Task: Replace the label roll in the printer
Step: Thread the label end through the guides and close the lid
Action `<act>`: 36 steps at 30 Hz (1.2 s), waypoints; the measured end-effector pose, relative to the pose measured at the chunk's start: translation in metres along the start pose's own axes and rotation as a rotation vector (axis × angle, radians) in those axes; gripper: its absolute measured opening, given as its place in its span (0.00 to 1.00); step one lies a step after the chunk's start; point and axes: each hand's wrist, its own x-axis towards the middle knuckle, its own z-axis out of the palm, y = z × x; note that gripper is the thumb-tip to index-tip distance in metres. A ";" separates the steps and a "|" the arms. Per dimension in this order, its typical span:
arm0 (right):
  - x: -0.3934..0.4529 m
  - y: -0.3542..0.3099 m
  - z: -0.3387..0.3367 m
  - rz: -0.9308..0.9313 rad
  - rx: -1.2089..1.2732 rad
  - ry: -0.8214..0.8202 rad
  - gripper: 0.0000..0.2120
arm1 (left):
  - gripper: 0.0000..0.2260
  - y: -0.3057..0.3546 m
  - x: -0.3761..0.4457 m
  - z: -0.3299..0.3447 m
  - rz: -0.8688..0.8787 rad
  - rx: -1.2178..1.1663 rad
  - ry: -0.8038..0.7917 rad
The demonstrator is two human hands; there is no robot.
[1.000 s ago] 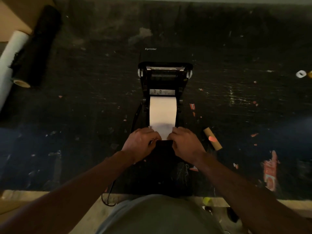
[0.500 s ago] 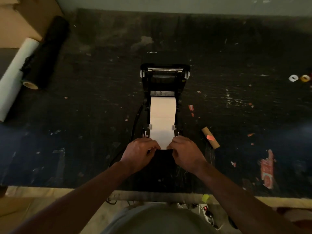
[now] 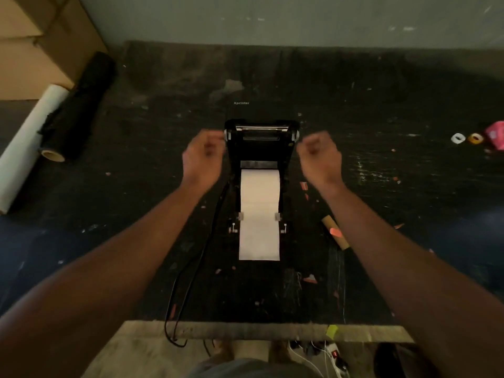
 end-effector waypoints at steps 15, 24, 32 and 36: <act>-0.034 0.000 -0.006 -0.027 0.012 0.036 0.09 | 0.26 -0.009 -0.041 -0.018 -0.162 -0.133 -0.198; -0.126 0.074 0.020 0.068 0.063 -0.008 0.19 | 0.21 -0.060 -0.122 0.006 -0.235 -0.171 -0.178; -0.140 0.089 0.028 0.102 0.112 -0.006 0.20 | 0.22 -0.075 -0.135 0.014 -0.217 -0.148 -0.183; -0.143 0.094 0.032 0.111 0.137 -0.005 0.19 | 0.22 -0.077 -0.139 0.015 -0.200 -0.132 -0.185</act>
